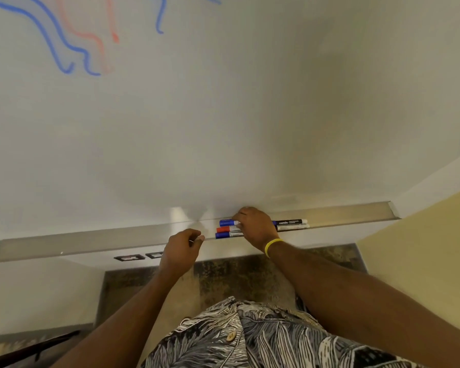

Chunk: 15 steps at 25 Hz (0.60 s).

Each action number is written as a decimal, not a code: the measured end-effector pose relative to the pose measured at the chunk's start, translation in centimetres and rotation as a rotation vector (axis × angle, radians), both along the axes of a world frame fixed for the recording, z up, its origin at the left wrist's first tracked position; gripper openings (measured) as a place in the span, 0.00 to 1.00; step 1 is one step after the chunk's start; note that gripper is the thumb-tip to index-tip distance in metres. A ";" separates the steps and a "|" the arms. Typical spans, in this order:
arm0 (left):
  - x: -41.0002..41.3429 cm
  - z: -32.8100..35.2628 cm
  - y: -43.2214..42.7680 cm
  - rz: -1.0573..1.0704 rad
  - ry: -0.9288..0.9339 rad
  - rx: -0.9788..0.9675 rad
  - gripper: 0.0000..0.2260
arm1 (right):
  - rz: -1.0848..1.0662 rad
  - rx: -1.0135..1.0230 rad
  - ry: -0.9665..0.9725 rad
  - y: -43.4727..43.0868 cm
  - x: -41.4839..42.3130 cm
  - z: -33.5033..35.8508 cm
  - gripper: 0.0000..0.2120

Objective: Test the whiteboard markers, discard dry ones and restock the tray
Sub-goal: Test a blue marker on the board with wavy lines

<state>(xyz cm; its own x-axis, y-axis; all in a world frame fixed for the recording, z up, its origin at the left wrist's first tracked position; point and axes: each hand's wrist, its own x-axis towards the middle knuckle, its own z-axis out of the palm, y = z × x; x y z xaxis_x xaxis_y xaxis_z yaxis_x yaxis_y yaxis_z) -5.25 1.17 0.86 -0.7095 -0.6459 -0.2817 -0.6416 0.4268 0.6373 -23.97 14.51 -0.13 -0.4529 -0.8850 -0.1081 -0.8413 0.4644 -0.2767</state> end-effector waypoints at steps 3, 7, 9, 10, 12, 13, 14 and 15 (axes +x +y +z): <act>1.2 0.1 -0.2 0.009 -0.016 -0.018 0.15 | 0.021 0.049 0.028 -1.1 0.5 -0.4 0.14; 2.5 0.2 -0.3 0.018 -0.029 -0.045 0.15 | 0.013 0.109 0.035 -1.4 0.8 -0.8 0.15; 3.0 0.4 -0.2 0.021 -0.024 -0.055 0.15 | -0.006 0.129 0.023 -1.3 0.9 -0.8 0.15; 3.1 0.4 -0.2 0.019 -0.019 -0.058 0.15 | -0.017 0.137 0.016 -1.3 1.0 -0.8 0.15; 3.3 0.4 -0.2 0.010 -0.014 -0.063 0.15 | -0.035 0.145 0.002 -1.1 1.2 -0.7 0.16; 3.4 0.4 -0.2 0.004 -0.017 -0.066 0.15 | -0.041 0.147 -0.002 -1.1 1.3 -0.7 0.16; 3.4 0.5 -0.3 -0.001 -0.021 -0.070 0.15 | -0.048 0.150 -0.006 -1.0 1.4 -0.5 0.17; 3.4 0.5 -0.4 -0.005 -0.024 -0.072 0.15 | -0.055 0.152 -0.011 -0.8 1.5 -0.3 0.17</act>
<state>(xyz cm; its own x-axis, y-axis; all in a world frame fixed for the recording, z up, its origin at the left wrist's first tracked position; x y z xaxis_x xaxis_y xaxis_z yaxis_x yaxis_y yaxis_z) -1.81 0.78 1.39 -0.7067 -0.6612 -0.2516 -0.6538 0.4745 0.5894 -22.45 13.71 -0.47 -0.4985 -0.8319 -0.2438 -0.8107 0.5470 -0.2089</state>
